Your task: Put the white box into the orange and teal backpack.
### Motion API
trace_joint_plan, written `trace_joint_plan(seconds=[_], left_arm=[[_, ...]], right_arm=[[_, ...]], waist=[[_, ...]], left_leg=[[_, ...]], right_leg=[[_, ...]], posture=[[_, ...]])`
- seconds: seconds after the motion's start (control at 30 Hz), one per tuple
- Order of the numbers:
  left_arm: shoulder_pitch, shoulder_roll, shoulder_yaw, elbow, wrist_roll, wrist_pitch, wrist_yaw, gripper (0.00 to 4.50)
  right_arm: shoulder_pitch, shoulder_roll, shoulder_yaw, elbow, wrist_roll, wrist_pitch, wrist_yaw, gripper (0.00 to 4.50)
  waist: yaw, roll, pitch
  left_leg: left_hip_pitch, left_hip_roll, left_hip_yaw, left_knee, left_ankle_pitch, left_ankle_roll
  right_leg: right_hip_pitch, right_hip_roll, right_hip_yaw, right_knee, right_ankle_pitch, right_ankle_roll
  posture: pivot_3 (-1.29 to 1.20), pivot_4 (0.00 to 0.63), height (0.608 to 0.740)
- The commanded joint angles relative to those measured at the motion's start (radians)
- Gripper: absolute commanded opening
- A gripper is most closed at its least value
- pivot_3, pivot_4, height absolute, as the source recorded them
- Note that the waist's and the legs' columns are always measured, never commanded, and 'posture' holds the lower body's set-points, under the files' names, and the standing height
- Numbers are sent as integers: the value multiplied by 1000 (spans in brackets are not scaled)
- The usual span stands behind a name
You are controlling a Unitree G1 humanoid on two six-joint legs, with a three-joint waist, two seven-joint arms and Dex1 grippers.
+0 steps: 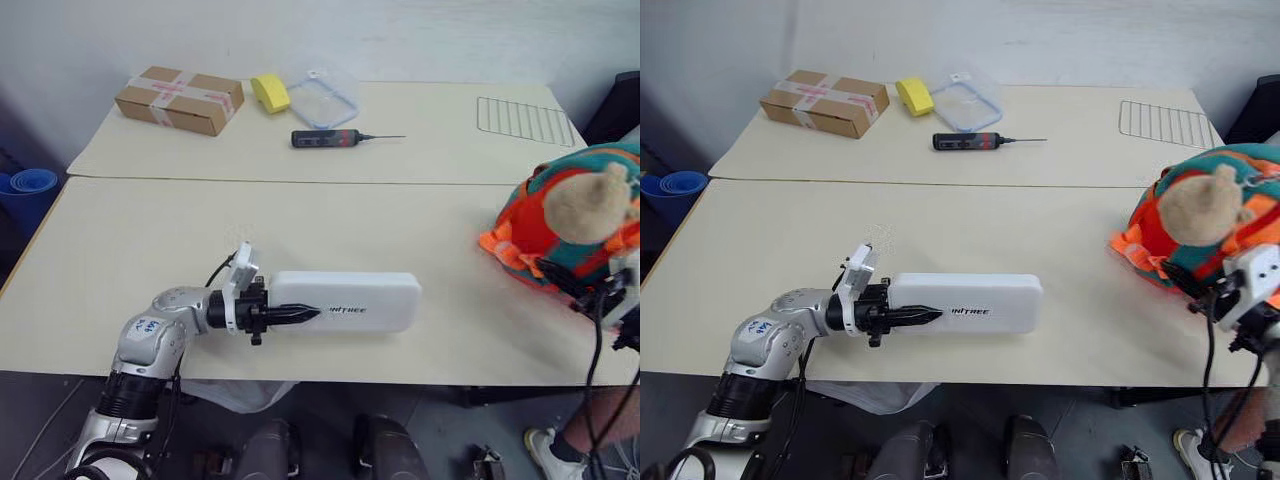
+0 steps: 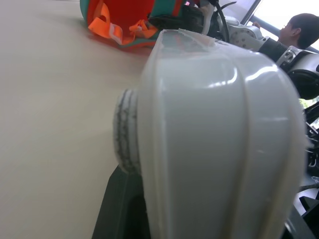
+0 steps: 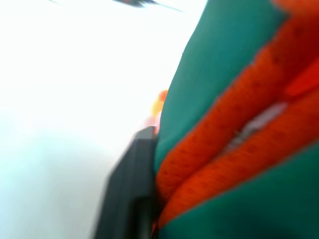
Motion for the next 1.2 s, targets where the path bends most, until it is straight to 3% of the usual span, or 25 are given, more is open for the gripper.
trace_joint_plan(seconds=[0.03, 0.23, 0.37, 0.47, 0.6, 0.8, 1.03, 1.2], left_arm=[[-4, -2, 70, -27, -55, -27, 0, 1191], [11, 33, 169, 1, -89, -9, 14, 1191], [39, 111, 257, 24, -112, 24, 18, 1191], [23, 155, 325, 46, -140, 55, 40, 1191], [25, 213, 419, 43, -203, 103, 36, 1191], [20, 241, 534, -46, -369, 198, 66, 1191], [-80, 197, 432, -134, -393, 176, 79, 1191], [-189, 184, 279, -85, -252, 77, 48, 1191]], right_arm=[[-35, 45, 53, -182, 75, 75, -37, 106], [-147, 141, 241, -451, 222, 287, -64, 106], [-170, 182, 315, -636, 468, 494, -101, 106], [-127, 117, 303, -744, 675, 644, -104, 106], [-24, -53, 240, -825, 873, 779, -63, 106], [62, -193, 162, -760, 795, 782, 36, 106], [16, -153, 208, -697, 683, 729, 62, 106], [32, -153, 216, -697, 653, 722, 101, 106]], waist=[[-1, 0, 0], [-10, 0, 0], [-23, 0, 0], [-19, 0, 1], [1, -3, 1], [4, -6, 2], [11, -6, 2], [20, -6, 2]], left_leg=[[0, 0, 0, 0, 0, 0], [0, 1, 0, 0, 0, -1], [-1, 1, -1, -2, -1, -2], [-3, 1, -2, -2, -1, -1], [-5, -1, -4, -1, -5, 3], [-5, -2, -4, -1, -8, 4], [-4, -2, -3, 0, -7, 2], [-4, -1, -3, 0, -5, 1]], right_leg=[[0, 0, 0, 0, 0, 0], [-2, 0, 0, 1, 0, 0], [-4, 0, -1, 7, -1, -2], [-6, 0, -1, 7, -1, -2], [-5, -4, -2, 3, -1, -2], [-2, -5, -3, -5, 0, 0], [-1, -3, -4, -4, 0, 1], [-1, 0, -3, -3, 0, 1]], posture=[[0, 150, 740], [0, 150, 740], [0, 150, 740], [0, 150, 740], [0, 150, 740], [0, 150, 740], [0, 150, 740], [0, 150, 740]])
